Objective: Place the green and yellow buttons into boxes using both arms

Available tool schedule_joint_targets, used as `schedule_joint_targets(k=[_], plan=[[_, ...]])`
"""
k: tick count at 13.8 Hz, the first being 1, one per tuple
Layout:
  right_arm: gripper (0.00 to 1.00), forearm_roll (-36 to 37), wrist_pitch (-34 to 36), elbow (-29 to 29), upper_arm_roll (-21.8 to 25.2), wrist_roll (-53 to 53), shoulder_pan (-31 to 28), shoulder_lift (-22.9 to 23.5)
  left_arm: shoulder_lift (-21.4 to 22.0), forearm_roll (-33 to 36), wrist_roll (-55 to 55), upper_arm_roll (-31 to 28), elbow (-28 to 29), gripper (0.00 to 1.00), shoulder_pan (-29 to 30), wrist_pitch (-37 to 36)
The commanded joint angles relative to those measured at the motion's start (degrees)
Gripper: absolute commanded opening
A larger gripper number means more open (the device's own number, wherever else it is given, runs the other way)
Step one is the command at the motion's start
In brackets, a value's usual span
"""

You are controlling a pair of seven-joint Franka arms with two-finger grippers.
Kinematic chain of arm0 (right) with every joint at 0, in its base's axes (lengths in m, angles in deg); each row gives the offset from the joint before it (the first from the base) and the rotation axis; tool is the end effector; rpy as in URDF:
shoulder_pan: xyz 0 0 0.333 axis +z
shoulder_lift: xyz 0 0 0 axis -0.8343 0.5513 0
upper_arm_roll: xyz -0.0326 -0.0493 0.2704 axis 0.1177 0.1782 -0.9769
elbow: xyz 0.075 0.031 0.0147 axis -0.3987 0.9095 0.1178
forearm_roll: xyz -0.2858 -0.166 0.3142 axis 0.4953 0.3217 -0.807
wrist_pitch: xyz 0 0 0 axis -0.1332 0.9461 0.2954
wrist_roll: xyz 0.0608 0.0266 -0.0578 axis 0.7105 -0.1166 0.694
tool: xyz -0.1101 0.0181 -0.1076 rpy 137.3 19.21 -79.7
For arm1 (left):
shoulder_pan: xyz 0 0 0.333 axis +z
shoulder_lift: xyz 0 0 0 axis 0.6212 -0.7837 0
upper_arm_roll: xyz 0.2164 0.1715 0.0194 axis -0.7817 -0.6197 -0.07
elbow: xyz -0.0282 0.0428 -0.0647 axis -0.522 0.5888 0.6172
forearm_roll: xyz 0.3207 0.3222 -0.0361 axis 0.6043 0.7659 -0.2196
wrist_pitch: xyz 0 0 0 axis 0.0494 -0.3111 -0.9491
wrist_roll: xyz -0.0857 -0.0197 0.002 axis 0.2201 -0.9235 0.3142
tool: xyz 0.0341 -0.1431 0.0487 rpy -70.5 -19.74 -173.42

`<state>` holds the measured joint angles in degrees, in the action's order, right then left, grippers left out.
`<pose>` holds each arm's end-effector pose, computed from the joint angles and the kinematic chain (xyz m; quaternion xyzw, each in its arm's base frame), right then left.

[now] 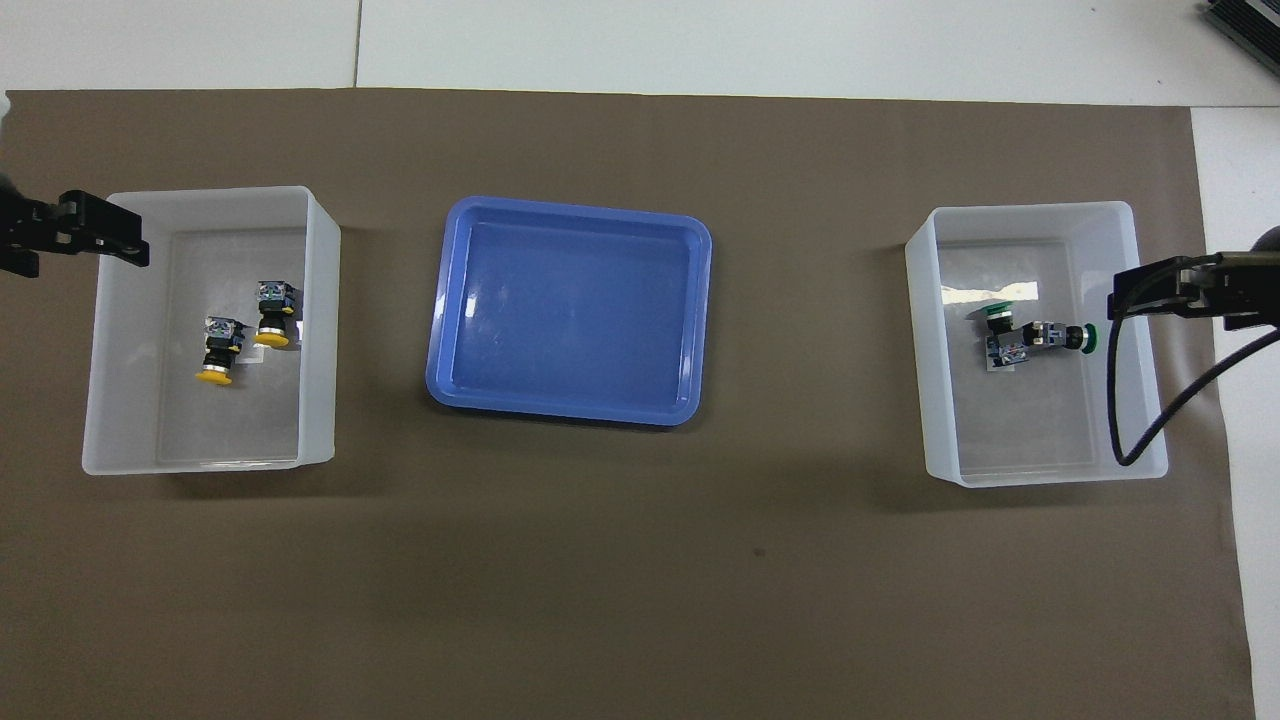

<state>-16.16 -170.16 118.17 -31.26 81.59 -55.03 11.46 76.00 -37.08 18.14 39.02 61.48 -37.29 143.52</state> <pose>0.6236 -0.0138 0.5268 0.9982 -0.0525 0.0217 0.0192 0.6713 0.0050 0.4983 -0.9999 -0.0142 -0.0069 0.0013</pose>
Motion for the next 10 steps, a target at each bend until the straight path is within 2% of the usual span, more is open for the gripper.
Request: schedule_joint_targets(k=[1, 7, 10], plan=[[1.0, -1.55, 1.3, -0.22, -0.02, -0.1, 0.24, -0.71, 1.46, 0.76, -0.78, -0.36, 0.27, 1.0, -0.76, -2.15], [1.0, -2.78, 6.39, -2.23, -0.02, 0.33, -0.11, -0.89, 3.75, 0.67, -0.43, 0.26, 0.8, 1.0, -0.85, -4.17], [1.0, -2.61, 6.4, -2.15, -1.33, -0.01, 0.51, -0.89, 4.89, 0.67, -0.43, 0.26, 0.98, 1.0, -0.94, -5.14]])
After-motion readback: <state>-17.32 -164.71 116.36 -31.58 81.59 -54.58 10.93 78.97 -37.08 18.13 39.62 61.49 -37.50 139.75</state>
